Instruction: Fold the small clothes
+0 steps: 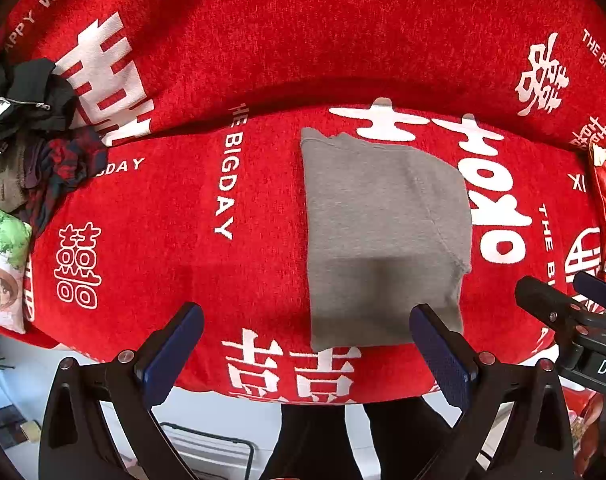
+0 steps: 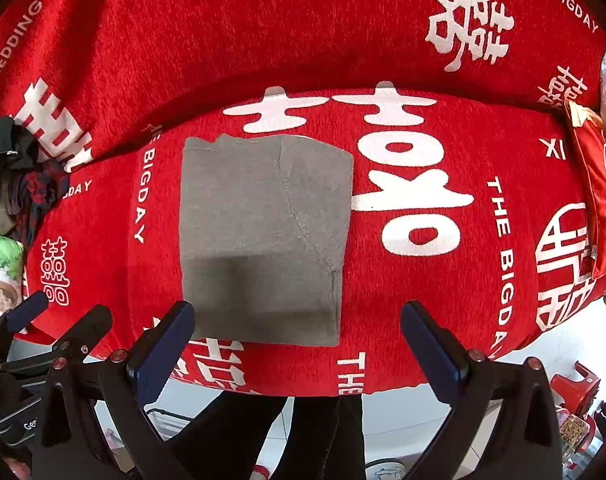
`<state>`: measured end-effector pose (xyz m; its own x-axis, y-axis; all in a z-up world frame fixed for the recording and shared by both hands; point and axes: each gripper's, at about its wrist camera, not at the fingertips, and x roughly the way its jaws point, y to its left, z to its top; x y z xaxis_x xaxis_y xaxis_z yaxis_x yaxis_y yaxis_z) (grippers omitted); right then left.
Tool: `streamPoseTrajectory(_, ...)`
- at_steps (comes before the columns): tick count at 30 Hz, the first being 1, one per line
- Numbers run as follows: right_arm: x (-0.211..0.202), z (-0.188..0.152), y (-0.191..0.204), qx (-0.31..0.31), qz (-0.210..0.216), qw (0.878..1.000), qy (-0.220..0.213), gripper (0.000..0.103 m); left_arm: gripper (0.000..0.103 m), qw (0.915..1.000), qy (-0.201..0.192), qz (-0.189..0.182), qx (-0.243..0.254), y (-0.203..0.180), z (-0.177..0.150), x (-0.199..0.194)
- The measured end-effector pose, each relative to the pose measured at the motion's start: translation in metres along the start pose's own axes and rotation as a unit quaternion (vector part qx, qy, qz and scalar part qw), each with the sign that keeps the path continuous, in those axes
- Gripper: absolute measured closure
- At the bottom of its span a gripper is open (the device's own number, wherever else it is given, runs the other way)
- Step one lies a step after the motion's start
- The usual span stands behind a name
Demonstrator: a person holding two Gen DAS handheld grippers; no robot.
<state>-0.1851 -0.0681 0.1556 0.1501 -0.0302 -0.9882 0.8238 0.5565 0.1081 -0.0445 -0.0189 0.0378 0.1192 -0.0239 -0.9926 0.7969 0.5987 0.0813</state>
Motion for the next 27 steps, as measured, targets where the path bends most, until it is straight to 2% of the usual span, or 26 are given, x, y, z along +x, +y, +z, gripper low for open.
streamPoseTrajectory(27, 0.0015, -0.0013, 0.0013, -0.001, -0.001, 1.000, 0.001, 0.001, 0.000, 1.0000, 0.000, 0.003, -0.001, 0.0015, 0.0010, -0.0004)
